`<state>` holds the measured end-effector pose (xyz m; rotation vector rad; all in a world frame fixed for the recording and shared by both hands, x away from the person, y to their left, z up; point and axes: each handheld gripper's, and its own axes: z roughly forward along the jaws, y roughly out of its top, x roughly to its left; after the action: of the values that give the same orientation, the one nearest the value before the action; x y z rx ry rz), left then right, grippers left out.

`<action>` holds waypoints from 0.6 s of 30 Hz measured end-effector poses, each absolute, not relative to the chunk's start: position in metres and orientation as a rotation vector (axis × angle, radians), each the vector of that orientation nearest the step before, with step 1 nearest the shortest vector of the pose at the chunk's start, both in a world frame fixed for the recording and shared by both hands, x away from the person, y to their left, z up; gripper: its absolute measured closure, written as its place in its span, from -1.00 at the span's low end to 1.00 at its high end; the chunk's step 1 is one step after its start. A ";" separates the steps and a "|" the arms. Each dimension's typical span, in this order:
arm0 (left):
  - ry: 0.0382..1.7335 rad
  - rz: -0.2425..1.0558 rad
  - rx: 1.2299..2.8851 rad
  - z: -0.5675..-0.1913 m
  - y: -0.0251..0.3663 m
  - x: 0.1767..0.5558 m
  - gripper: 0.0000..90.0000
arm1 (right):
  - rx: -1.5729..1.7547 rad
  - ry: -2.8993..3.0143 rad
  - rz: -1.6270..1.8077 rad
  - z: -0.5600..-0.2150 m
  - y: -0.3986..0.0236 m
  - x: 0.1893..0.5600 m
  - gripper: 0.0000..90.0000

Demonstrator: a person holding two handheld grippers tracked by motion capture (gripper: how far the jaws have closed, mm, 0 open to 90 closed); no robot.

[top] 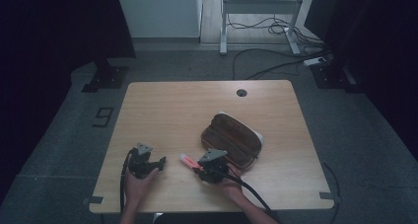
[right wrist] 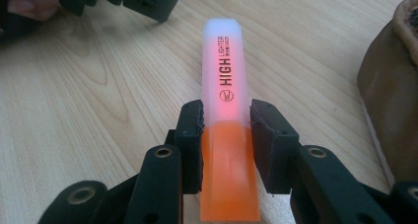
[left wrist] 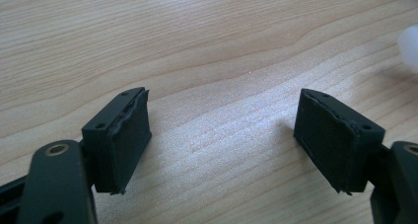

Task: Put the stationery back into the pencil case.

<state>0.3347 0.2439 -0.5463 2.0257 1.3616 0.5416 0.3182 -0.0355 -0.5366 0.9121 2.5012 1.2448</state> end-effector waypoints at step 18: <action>1.362 0.542 2.026 -0.546 0.244 0.335 -0.52 | 0.940 2.456 1.366 -0.522 -0.052 0.321 0.46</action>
<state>0.3347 0.2439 -0.5463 2.0259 1.3616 0.5419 0.3207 -0.0520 -0.5218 0.9404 2.4564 1.3663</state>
